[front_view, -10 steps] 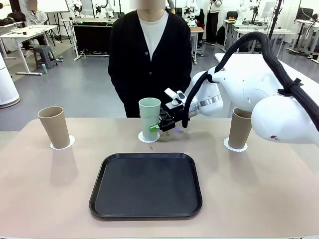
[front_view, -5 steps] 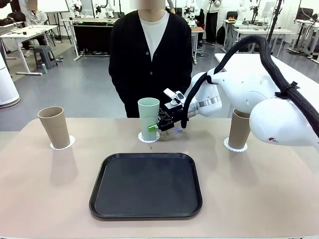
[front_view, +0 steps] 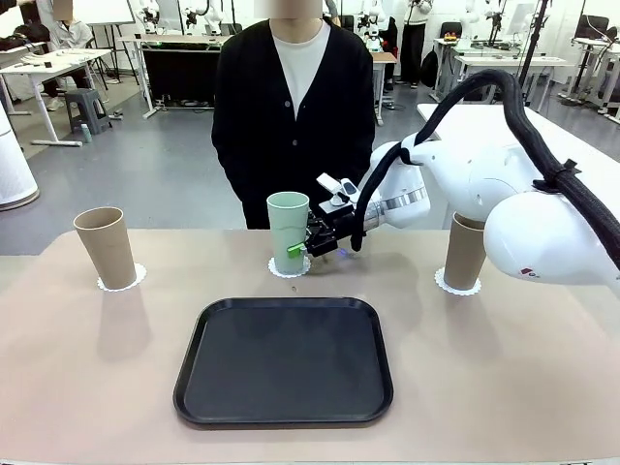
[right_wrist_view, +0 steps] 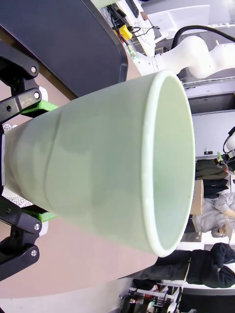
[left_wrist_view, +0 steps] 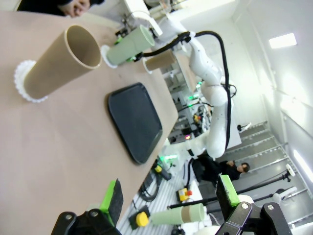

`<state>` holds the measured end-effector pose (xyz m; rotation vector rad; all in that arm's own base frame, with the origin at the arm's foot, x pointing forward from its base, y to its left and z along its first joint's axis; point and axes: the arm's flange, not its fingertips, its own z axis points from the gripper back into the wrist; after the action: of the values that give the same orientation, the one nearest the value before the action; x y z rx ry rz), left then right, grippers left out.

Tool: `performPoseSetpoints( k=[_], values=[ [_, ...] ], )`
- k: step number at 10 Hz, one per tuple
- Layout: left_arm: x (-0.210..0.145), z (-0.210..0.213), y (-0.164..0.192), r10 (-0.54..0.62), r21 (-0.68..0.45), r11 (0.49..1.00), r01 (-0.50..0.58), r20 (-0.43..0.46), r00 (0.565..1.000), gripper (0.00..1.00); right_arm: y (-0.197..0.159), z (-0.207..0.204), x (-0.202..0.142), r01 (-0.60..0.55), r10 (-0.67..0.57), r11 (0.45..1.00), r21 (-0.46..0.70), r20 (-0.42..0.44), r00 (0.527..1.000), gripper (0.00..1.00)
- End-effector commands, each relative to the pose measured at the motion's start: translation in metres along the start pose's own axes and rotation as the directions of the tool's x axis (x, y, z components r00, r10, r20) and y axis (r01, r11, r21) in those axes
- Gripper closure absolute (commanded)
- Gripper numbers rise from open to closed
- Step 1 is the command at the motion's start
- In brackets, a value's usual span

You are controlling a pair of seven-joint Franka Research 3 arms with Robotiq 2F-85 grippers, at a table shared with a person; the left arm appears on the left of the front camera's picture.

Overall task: Place coasters on the table and set cups on them.
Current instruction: Take one Reusable plastic cup from the Flat Tray and place it on a coaster set by the human.

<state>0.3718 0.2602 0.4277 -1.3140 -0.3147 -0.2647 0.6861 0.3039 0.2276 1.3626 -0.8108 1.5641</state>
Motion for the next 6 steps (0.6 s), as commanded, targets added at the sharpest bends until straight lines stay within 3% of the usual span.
performPoseSetpoints(
  k=[1, 5, 6],
  values=[
    [0.0002, 0.001, -0.0015, -0.002, 0.003, 1.0, 0.002, 0.001, 1.0, 0.0, -0.0055, 0.0017, -0.0004, 0.019, -0.018, 0.999, 0.034, -0.027, 0.999, 0.19],
    [0.0002, 0.001, -0.0015, -0.002, 0.003, 1.0, 0.002, 0.001, 1.0, 0.0, -0.0038, 0.0026, -0.0025, 0.005, -0.003, 0.999, 0.048, -0.046, 0.999, 0.19],
    [0.0002, 0.001, -0.0015, -0.002, 0.003, 1.0, 0.002, 0.001, 1.0, 0.0, -0.0039, 0.0023, -0.0029, 0.0, 0.002, 0.999, 0.054, -0.045, 0.999, 0.07]
  ],
)
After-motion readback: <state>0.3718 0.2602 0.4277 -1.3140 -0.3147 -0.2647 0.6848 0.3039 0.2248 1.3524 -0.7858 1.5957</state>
